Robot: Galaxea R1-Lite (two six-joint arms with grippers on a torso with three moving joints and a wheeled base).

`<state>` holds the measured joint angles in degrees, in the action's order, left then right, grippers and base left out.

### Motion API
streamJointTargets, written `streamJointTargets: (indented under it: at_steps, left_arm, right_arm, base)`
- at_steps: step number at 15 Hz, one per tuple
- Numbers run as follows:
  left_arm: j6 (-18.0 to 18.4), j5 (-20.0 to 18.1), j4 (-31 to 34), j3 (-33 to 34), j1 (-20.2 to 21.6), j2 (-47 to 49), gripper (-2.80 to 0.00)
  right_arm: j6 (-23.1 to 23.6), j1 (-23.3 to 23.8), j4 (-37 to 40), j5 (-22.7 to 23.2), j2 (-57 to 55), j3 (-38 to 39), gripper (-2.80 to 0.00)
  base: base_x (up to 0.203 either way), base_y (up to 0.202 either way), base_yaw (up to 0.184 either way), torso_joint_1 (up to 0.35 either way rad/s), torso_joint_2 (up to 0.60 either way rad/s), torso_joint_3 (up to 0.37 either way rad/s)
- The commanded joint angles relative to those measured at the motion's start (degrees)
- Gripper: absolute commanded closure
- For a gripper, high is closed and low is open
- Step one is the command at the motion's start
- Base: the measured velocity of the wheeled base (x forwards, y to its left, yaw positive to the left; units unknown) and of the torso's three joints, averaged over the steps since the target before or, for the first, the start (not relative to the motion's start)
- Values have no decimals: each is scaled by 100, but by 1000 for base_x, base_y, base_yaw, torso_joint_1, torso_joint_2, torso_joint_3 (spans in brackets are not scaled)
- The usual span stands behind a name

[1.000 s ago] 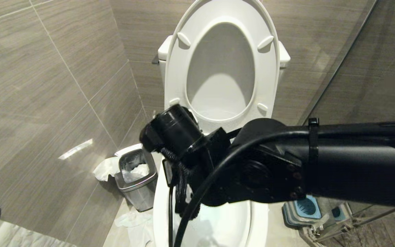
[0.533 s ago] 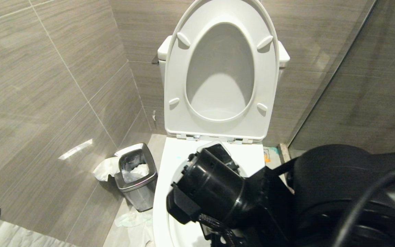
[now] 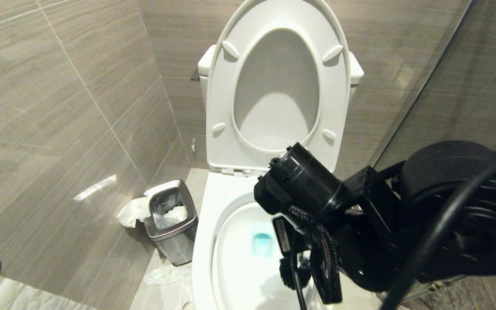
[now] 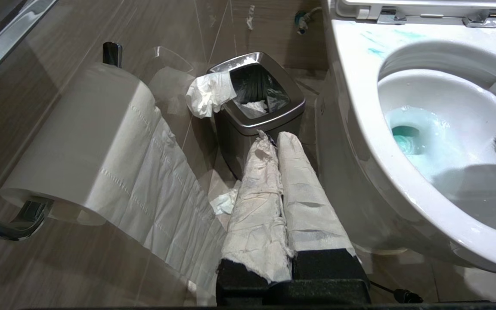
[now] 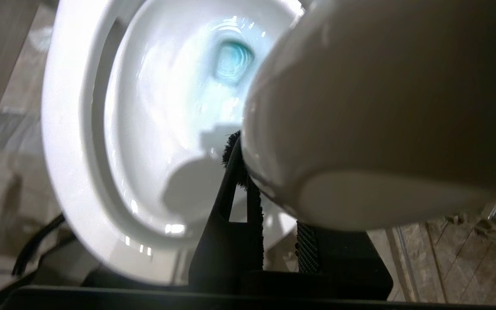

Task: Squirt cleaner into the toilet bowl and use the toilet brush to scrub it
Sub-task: Scrub the toilet bowl

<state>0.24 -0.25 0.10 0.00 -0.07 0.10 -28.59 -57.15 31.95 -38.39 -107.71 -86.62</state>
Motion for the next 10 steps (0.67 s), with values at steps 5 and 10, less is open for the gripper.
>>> streamJointTargets:
  at_steps: [5, 10]
  left_arm:
    - [2, -1, -1, 0, -1, -1, 0]
    - [2, -1, -1, 0, -1, -1, 0]
  right_arm:
    - [442, 218, -88, -110, -1801, -1969, 0]
    - [396, 234, -124, -116, -2569, -2286, 0]
  base:
    - [0, 0, 0, 0, 0, 0]
    - [0, 0, 0, 0, 0, 0]
